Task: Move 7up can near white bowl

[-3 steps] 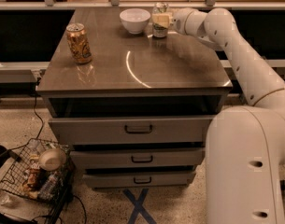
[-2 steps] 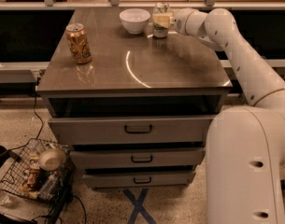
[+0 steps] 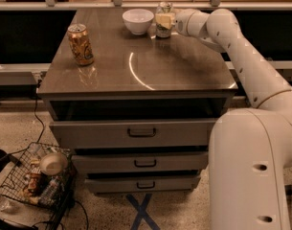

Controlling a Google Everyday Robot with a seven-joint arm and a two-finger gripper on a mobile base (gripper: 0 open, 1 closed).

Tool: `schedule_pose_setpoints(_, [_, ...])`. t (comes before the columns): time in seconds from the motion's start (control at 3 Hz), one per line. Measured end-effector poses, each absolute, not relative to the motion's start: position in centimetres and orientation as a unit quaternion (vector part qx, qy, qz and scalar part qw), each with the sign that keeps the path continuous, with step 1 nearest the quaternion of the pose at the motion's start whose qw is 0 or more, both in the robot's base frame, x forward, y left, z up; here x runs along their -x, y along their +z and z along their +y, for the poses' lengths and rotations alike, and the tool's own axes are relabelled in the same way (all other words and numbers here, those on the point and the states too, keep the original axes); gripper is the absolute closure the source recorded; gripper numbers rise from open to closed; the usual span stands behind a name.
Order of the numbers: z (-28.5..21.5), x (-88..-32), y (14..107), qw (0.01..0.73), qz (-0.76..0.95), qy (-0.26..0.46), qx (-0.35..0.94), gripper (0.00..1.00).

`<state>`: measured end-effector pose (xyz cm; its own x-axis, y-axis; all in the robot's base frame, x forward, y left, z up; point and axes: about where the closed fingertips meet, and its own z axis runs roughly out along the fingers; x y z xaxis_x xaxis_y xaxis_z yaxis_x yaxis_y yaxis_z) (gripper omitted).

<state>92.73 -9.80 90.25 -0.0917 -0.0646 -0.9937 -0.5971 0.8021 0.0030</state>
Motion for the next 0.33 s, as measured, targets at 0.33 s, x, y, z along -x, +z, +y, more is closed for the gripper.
schedule_pose_setpoints(0.33, [-9.48, -92.77, 90.11, 0.631, 0.708, 0.212, 0.235, 0.05])
